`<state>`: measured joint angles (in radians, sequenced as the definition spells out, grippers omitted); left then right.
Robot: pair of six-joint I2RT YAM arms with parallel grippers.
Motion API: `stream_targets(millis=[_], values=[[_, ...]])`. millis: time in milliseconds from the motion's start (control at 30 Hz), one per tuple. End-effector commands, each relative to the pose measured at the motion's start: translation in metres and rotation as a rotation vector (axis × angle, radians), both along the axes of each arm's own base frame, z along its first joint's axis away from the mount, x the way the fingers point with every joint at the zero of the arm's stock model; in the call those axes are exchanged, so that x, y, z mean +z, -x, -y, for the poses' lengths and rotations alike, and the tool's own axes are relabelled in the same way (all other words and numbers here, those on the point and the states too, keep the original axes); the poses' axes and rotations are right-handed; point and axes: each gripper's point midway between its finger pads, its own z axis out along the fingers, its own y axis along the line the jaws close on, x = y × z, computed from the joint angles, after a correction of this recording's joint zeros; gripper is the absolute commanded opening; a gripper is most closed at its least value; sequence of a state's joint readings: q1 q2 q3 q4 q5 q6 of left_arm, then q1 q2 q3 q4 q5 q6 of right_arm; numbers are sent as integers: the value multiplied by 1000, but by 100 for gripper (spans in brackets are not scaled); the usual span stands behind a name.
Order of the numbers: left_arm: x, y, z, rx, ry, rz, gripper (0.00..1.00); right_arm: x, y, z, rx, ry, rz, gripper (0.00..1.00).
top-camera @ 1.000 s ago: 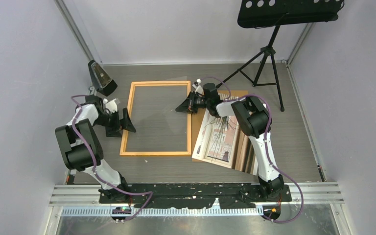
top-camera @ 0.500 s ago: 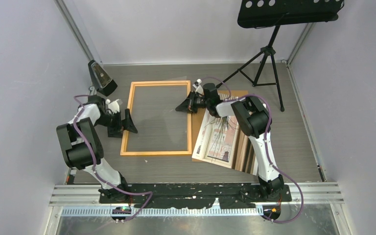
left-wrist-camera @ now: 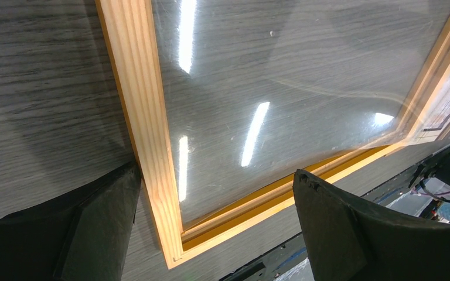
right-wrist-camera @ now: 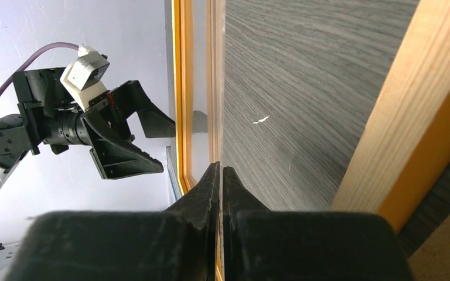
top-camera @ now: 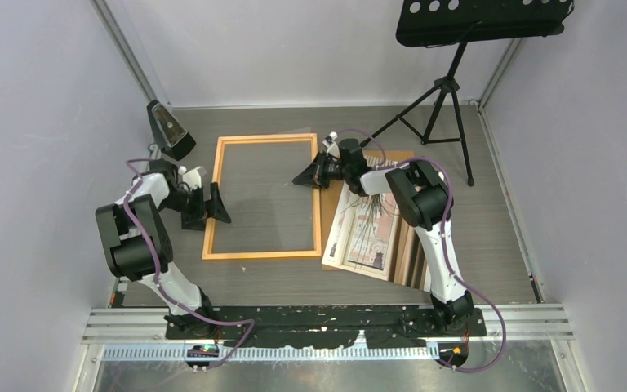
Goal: Put the photo into the frame
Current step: Place the photo frame item in the photo frame.
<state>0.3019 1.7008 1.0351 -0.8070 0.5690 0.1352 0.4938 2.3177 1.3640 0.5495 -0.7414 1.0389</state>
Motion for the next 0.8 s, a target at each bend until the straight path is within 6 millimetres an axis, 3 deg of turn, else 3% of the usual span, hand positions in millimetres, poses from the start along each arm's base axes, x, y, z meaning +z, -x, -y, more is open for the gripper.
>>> stream_targets(millis=[0,767], values=[[5,3,21,-23,92,0,94,11,6,-14,20,-45,24,6],[4,3,17,-23,60,3,94,18,8,-13,-5,-79,-28,6]])
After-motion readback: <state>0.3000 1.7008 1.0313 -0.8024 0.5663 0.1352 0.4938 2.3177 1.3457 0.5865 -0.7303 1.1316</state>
